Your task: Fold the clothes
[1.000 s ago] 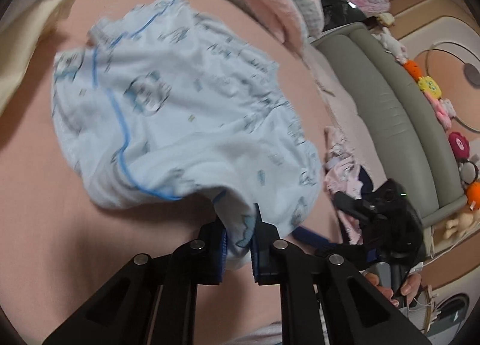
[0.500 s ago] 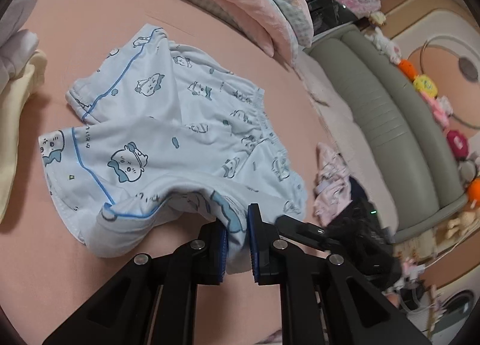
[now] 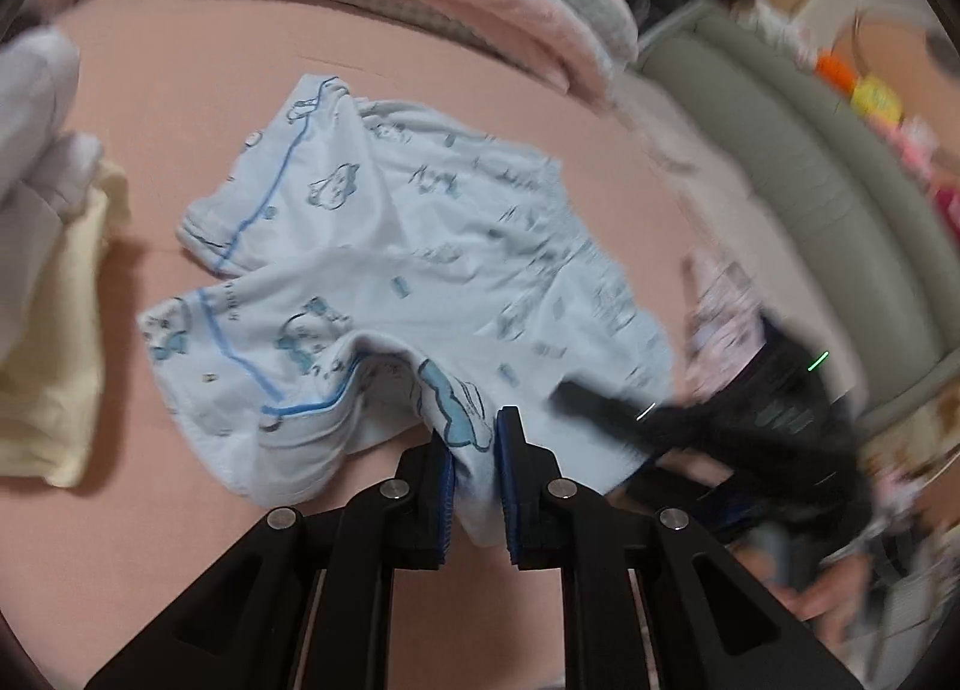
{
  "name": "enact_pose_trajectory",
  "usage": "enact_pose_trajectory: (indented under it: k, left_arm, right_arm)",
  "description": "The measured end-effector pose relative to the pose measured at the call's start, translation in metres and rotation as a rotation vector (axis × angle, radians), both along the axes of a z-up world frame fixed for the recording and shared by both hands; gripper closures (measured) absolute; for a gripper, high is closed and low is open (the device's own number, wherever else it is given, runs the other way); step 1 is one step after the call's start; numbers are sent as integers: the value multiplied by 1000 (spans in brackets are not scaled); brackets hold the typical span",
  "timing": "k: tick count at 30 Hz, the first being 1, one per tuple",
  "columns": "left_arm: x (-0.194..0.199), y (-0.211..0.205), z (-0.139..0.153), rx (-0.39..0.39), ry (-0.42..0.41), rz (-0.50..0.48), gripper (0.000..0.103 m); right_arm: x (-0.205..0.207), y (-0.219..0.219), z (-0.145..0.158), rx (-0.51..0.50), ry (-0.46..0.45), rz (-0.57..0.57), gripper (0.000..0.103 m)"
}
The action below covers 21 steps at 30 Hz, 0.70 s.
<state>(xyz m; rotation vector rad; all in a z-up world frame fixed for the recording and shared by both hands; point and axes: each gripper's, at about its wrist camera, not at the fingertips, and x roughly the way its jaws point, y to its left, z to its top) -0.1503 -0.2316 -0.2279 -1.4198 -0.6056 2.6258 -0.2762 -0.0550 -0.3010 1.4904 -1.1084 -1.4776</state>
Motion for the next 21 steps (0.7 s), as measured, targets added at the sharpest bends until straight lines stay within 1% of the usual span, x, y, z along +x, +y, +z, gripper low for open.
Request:
enact_pose_trajectory:
  k: [1, 2, 3, 4, 6, 9, 13, 15, 18, 19, 21]
  left_arm:
    - [3, 2, 0, -27, -3, -8, 81]
    - [6, 4, 0, -54, -2, -14, 60]
    - [10, 6, 2, -82, 8, -18, 36]
    - [14, 7, 3, -104, 19, -22, 30]
    - [22, 8, 5, -108, 45, -28, 29]
    - [27, 4, 5, -82, 61, -20, 29]
    - [30, 11, 5, -172, 76, -18, 29]
    - [33, 17, 5, -213, 97, -22, 29]
    - [41, 21, 3, -253, 149, -13, 29]
    - [44, 22, 3, -277, 173, -5, 29]
    - [51, 27, 3, -361, 222, 12, 29]
  right_arm:
    - [-1, -2, 5, -2, 18, 5, 94]
    - [-2, -2, 10, -7, 33, 11, 94]
    - [-4, -2, 16, -5, 49, 15, 94]
    - [-7, -1, 20, -3, 57, 22, 94]
    - [-10, 0, 25, -7, 57, 27, 94]
    - [-14, 0, 31, -23, 44, 28, 94]
    - [-13, 0, 36, -63, 16, 38, 94]
    - [-12, 1, 35, -82, -4, 46, 94]
    - [-11, 2, 35, -101, -27, 47, 94]
    - [-10, 3, 36, -111, -32, 44, 94]
    - [-10, 3, 39, -136, -45, 44, 94]
